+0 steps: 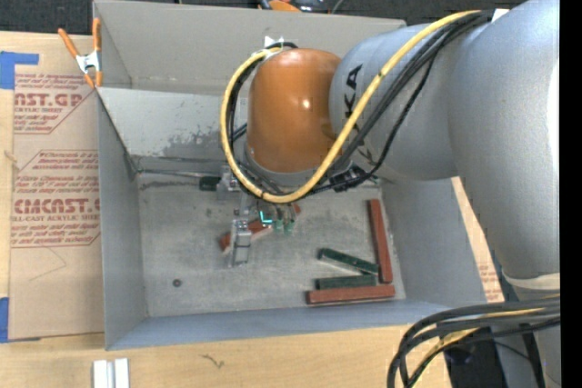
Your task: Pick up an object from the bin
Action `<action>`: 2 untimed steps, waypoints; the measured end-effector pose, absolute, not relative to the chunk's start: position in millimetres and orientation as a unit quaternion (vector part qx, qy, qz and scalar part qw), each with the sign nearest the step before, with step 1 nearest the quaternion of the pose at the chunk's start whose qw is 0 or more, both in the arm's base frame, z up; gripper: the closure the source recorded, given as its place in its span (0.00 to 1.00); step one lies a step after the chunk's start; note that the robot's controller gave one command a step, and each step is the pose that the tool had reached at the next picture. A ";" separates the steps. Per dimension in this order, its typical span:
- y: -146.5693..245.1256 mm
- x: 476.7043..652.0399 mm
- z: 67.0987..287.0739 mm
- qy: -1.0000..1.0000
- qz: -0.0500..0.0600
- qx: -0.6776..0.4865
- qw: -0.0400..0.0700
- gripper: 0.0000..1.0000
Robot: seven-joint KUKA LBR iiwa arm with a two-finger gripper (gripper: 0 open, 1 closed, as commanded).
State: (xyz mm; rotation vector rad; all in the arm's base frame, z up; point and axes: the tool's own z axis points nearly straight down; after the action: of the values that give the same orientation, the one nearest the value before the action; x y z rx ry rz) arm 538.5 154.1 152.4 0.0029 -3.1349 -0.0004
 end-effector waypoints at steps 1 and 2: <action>85.3 569.5 64.9 -1.000 0.002 0.030 0.002 0.00; 86.5 569.7 64.9 -1.000 -0.001 0.031 -0.001 0.00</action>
Offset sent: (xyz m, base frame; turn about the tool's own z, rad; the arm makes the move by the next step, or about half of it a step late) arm 0.0317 -0.0645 -0.0824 -0.0636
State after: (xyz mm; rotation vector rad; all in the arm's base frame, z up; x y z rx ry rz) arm 569.7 86.5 64.9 0.0971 -3.1411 -0.0022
